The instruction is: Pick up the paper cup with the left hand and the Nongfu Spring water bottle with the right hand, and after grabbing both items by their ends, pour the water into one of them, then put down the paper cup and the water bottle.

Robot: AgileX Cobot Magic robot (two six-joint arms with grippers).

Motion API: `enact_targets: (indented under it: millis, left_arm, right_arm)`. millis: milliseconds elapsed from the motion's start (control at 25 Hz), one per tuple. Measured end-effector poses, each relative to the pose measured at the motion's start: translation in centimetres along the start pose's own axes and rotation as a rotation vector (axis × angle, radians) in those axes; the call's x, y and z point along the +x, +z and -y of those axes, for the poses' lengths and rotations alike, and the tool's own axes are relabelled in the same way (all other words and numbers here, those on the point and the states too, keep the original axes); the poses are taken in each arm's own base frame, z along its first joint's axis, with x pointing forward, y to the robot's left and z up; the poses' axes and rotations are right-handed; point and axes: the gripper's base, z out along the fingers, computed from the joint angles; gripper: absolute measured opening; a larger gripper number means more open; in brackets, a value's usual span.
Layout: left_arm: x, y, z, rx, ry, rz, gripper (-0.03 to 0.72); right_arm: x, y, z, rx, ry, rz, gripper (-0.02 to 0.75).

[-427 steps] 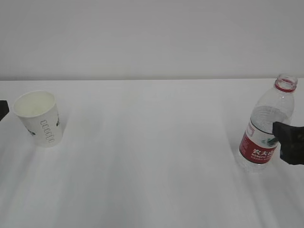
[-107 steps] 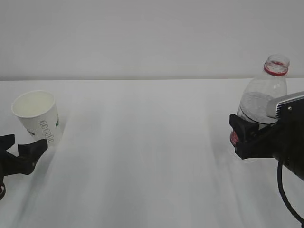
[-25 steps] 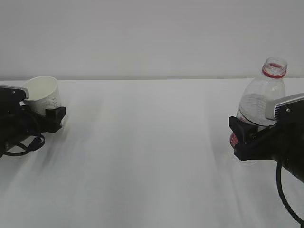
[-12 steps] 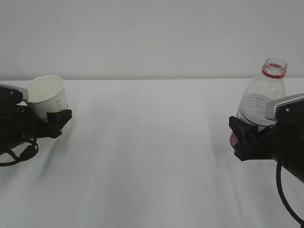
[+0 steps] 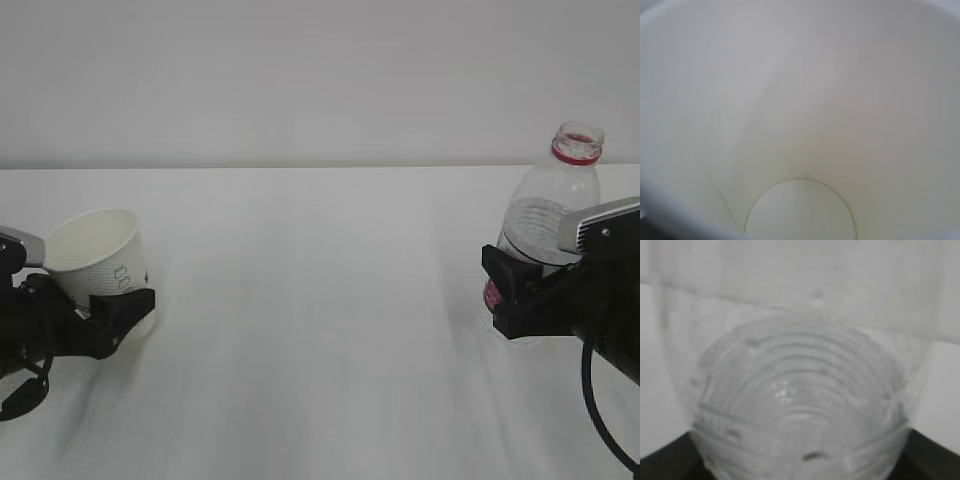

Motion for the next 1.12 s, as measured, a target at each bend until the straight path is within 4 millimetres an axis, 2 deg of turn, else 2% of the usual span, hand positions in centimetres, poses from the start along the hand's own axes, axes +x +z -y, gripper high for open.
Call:
enact_targets:
  millis: [360,680,920,1120]
  left_arm:
    - [0.4,-2.3,2.1,0.110,0.036,-0.042,0.573]
    - [-1.3,-3.0,3.0,0.175,0.090,0.016,0.573]
    - [-1.6,-3.3,3.6,0.234,0.094,0.016,0.573]
    - [-1.4,-2.9,5.7,0.317,0.114,0.002,0.573]
  right_arm:
    - [0.0,0.0,0.0,-0.004,-0.002,0.000,0.514]
    - [0.0,0.0,-0.2,-0.027,-0.017,0.003,0.513]
    - [0.0,0.0,-0.4,-0.040,-0.025,0.004,0.513]
    - [0.0,0.0,-0.4,-0.041,-0.026,0.004,0.513]
